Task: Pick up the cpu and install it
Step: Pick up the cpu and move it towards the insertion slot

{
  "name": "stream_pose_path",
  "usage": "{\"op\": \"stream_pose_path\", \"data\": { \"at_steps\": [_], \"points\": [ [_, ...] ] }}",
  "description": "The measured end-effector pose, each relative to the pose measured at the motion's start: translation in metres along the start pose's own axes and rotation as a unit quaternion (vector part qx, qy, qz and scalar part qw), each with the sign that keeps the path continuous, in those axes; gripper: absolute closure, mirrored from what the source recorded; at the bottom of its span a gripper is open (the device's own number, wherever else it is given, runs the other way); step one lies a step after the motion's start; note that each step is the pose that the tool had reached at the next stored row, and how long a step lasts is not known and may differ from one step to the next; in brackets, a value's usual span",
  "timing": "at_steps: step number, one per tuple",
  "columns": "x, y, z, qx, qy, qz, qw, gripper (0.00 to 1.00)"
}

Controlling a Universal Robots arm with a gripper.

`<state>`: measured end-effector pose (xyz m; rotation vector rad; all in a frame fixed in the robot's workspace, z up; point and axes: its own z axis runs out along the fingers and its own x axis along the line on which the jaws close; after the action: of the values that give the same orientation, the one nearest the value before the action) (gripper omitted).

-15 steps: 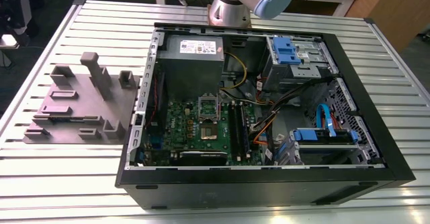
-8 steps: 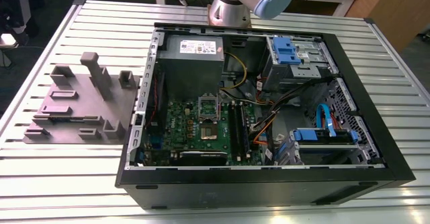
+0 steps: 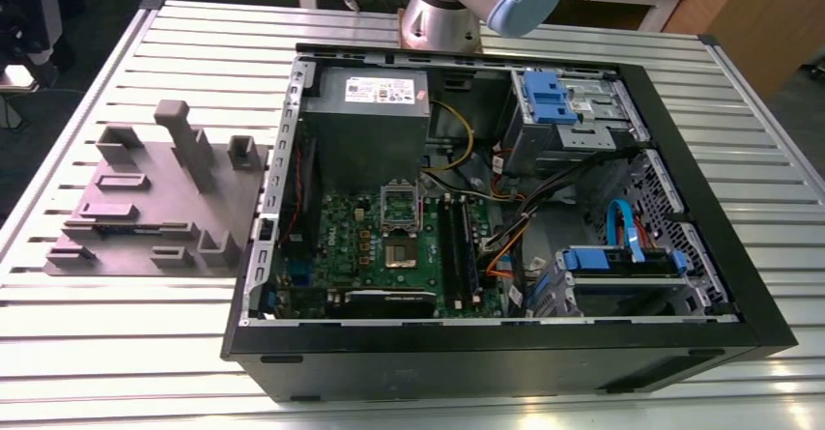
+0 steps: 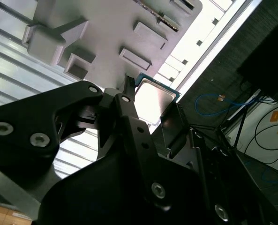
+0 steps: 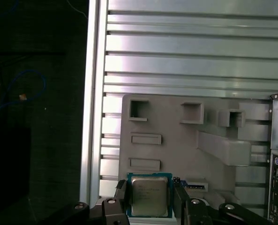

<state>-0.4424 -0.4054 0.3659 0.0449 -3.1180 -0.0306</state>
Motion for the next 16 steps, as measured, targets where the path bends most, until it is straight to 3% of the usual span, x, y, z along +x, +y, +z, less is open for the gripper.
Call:
{"op": "stream_pose_path", "data": {
  "at_steps": [9,16],
  "points": [
    [0.0001,0.0010,-0.0097,0.0000,0.0000,0.000,1.00000,0.53],
    [-0.0013,0.0011,-0.0106,0.0001,0.0000,0.000,1.00000,0.53]
  ]
}}
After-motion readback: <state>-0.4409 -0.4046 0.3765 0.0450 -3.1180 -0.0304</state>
